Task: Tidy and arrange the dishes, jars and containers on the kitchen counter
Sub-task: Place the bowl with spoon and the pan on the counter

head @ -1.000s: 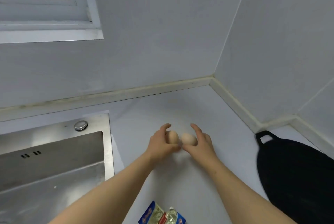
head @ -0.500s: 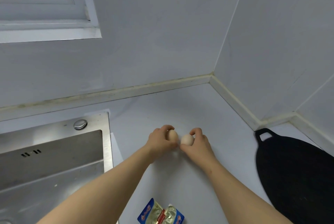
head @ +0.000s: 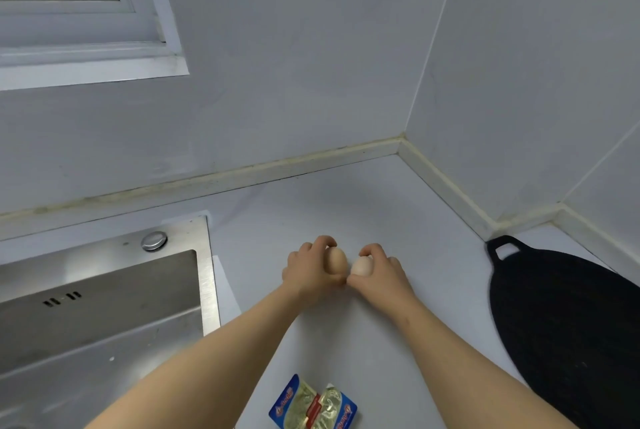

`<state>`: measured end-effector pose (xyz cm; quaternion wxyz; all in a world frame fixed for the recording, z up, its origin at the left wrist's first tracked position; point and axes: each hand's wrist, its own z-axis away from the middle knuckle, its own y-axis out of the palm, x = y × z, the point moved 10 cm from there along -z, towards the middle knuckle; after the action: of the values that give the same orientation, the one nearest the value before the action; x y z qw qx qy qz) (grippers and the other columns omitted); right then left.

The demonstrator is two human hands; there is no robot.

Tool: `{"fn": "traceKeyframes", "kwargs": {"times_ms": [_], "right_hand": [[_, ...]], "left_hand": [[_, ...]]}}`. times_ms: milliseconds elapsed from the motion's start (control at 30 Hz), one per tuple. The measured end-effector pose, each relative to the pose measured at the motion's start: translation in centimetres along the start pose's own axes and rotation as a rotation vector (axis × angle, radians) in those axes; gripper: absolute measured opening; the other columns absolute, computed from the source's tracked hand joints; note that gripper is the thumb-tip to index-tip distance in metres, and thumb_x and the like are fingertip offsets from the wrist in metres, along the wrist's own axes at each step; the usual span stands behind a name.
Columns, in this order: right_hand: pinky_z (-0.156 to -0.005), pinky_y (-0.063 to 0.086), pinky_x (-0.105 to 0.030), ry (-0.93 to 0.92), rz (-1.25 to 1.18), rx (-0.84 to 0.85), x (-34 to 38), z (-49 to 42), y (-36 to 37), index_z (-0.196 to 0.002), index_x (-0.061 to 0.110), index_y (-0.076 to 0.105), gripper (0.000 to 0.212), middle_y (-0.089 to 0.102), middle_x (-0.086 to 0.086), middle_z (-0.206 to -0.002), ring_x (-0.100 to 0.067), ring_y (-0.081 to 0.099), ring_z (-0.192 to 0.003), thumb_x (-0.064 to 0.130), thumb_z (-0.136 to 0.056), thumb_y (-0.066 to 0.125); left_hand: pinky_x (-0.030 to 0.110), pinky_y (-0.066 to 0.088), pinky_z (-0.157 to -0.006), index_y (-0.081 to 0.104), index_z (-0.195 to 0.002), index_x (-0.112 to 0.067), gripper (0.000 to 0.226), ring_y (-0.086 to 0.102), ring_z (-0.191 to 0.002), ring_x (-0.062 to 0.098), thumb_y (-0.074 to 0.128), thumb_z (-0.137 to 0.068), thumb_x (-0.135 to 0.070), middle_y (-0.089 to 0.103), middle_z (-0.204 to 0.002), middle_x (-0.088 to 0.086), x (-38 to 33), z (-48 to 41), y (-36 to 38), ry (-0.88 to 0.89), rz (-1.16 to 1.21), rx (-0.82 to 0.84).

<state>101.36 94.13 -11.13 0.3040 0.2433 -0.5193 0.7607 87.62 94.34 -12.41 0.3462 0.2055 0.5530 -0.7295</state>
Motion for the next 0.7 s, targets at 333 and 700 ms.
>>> {"fn": "traceKeyframes", "kwargs": {"times_ms": [333, 700], "right_hand": [[-0.067, 0.044, -0.027, 0.067, -0.207, -0.088, -4.8, 6.4, -2.2, -0.105, 0.027, 0.043, 0.035, 0.05, -0.008, -0.11, -0.023, 0.054, -0.092, 0.021, -0.078, 0.063], [-0.068, 0.042, -0.021, 0.223, -0.376, -0.293, -17.4, 22.7, -12.0, -0.105, 0.022, 0.05, 0.028, 0.053, 0.004, -0.094, -0.008, 0.05, -0.08, 0.015, -0.08, 0.059]], "left_hand": [[0.039, 0.047, -0.087, 0.042, -0.123, -0.024, 0.054, 0.055, -0.103, 0.025, 0.068, -0.076, -0.029, 0.057, -0.112, 0.005, -2.3, 4.6, 1.0, 0.1, -0.04, -0.073], [0.026, 0.045, -0.08, 0.041, -0.121, -0.022, 0.053, 0.053, -0.102, 0.019, 0.07, -0.077, -0.026, 0.055, -0.115, 0.002, -20.0, 16.1, 14.9, 0.579, -0.209, 0.263]]}}
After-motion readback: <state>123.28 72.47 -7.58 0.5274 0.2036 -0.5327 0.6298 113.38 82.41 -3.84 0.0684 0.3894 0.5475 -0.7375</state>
